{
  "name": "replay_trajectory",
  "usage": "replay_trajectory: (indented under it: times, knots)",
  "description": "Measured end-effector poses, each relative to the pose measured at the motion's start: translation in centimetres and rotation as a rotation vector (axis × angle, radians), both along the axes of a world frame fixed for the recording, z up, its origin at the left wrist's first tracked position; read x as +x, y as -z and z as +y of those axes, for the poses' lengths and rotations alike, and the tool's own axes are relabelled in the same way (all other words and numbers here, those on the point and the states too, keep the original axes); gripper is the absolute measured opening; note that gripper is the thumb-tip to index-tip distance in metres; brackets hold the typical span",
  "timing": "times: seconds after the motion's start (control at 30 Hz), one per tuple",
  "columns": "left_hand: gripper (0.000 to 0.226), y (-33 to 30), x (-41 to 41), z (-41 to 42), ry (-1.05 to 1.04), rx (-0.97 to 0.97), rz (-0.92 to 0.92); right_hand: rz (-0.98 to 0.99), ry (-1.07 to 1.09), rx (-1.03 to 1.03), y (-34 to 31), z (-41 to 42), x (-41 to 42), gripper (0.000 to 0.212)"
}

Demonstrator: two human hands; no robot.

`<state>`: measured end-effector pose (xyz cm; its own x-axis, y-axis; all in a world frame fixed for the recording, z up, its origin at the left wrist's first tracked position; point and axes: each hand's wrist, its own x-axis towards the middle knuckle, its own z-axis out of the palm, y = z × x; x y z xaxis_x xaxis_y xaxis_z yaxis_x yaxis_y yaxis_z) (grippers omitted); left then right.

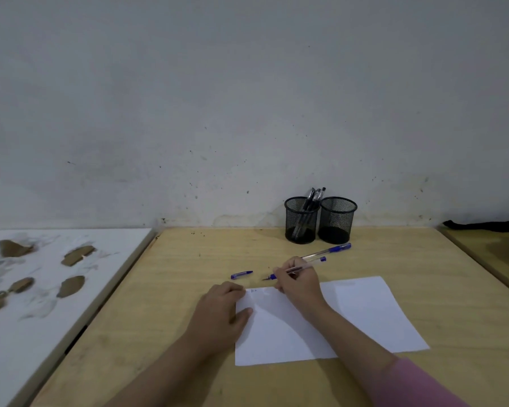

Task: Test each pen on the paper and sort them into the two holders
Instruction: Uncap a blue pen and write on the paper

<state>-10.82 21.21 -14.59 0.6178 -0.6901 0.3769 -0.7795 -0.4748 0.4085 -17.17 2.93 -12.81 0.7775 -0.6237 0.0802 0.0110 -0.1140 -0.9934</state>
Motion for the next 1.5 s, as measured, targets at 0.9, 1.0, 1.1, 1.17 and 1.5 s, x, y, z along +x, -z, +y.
replay_trajectory:
  times: [0.9, 1.0, 1.1, 1.17, 1.5]
  knots:
    - [0.057, -0.1, -0.8, 0.1, -0.085, 0.063, -0.046, -0.032, -0.023, 0.005, -0.3, 1.5, 1.2, 0.032]
    - [0.059, -0.1, -0.8, 0.0, -0.088, 0.062, -0.032, -0.022, -0.03, -0.001, -0.3, 1.5, 1.2, 0.032]
    - [0.061, -0.1, -0.9, 0.0, -0.085, 0.069, -0.024, -0.043, -0.013, -0.019, -0.2, 1.5, 1.2, 0.031]
    - [0.062, -0.1, -0.9, 0.0, -0.087, 0.071, -0.015, -0.033, -0.001, -0.031, -0.2, 1.5, 1.2, 0.03]
    - [0.064, -0.2, -0.9, 0.0, -0.088, 0.088, -0.019, -0.036, 0.022, -0.039, 0.0, 1.4, 1.3, 0.033]
